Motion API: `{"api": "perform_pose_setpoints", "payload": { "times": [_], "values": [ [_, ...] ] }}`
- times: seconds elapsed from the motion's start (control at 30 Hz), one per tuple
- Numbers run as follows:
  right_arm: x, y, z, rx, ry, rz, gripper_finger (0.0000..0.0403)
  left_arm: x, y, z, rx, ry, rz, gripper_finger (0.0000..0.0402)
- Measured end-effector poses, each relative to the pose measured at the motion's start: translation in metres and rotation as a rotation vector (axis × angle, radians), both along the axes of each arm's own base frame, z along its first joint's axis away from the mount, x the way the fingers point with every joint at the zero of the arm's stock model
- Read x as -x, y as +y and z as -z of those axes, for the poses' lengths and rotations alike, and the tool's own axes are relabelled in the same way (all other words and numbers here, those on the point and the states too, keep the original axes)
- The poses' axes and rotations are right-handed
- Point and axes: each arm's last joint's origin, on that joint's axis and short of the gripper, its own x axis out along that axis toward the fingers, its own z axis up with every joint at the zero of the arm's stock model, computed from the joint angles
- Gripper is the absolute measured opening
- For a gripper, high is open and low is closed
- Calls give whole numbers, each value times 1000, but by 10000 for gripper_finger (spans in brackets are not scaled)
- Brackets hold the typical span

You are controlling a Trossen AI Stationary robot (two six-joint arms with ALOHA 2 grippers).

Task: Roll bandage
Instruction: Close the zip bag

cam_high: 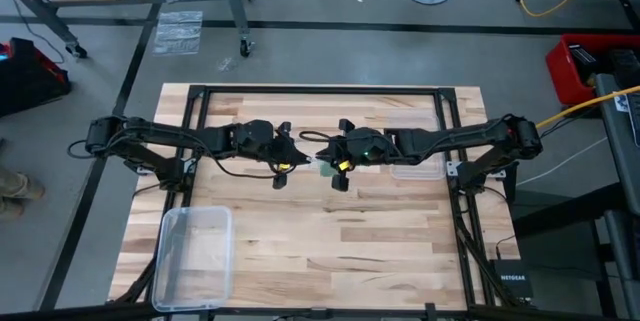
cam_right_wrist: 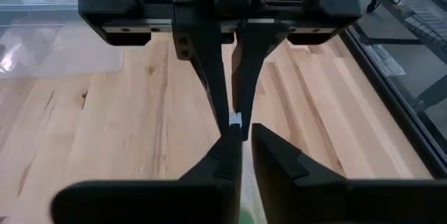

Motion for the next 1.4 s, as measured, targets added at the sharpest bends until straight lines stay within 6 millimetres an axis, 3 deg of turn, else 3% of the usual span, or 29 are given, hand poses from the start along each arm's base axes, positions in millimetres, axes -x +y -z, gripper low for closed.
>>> {"api": "perform_pose_setpoints", "payload": {
  "times": [0.6, 1.0, 1.4],
  "values": [
    [-1, 2, -2, -115, -26, -27, 177, 0, 0, -2, -8, -19, 4, 8],
    [-12, 3, 17, -144, 26, -21, 181, -1, -3, -3, -8, -22, 15, 5],
    [-13, 2, 19, -121, 32, 15, 182, -2, -15, -4, -7, -36, 66, 5]
  ]
}}
